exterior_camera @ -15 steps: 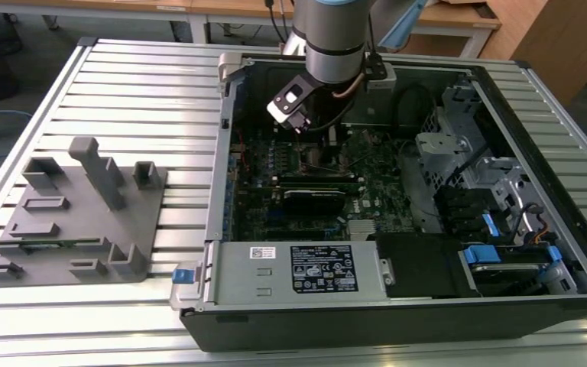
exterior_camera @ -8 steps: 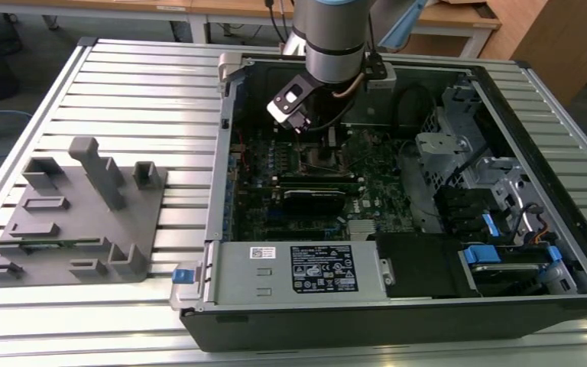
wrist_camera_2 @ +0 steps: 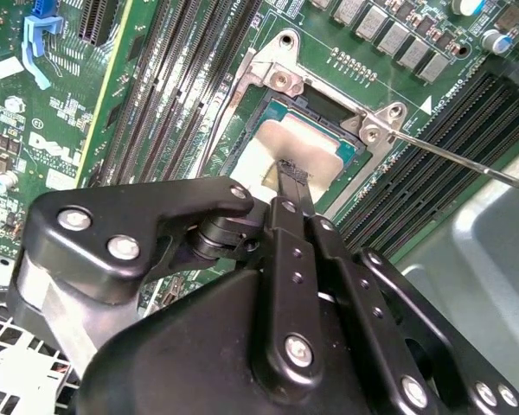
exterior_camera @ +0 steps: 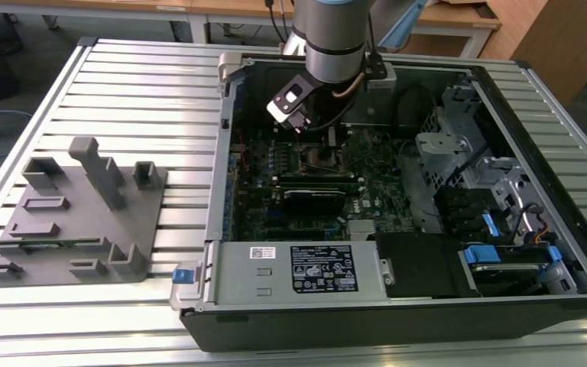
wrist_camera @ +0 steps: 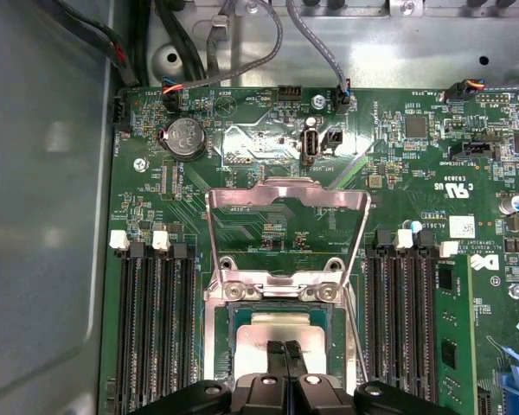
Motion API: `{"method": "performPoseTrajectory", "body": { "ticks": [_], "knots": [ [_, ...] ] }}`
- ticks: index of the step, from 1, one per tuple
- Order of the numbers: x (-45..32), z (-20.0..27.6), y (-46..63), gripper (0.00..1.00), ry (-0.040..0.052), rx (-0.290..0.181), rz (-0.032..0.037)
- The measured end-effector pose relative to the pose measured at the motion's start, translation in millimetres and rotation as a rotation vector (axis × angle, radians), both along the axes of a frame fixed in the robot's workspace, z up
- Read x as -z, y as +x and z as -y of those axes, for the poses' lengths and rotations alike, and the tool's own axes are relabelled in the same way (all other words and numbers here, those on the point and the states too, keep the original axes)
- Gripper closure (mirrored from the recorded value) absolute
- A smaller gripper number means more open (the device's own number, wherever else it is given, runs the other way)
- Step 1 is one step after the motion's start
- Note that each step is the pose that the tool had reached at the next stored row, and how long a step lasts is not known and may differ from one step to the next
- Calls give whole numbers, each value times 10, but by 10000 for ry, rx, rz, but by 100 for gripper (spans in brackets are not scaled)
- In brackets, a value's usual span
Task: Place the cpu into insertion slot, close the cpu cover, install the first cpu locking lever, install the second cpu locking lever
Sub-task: 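Place the cpu into insertion slot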
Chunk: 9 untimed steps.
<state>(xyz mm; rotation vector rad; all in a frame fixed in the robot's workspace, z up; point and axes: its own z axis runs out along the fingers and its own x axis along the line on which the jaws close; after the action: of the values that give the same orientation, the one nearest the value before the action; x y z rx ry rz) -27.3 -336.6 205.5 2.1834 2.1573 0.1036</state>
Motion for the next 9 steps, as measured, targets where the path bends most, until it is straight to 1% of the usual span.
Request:
{"method": "performPoseTrajectory", "body": {
  "ticks": [9],
  "knots": [
    [36, 0, -9, 89, 1, 8, 0]
  ]
}}
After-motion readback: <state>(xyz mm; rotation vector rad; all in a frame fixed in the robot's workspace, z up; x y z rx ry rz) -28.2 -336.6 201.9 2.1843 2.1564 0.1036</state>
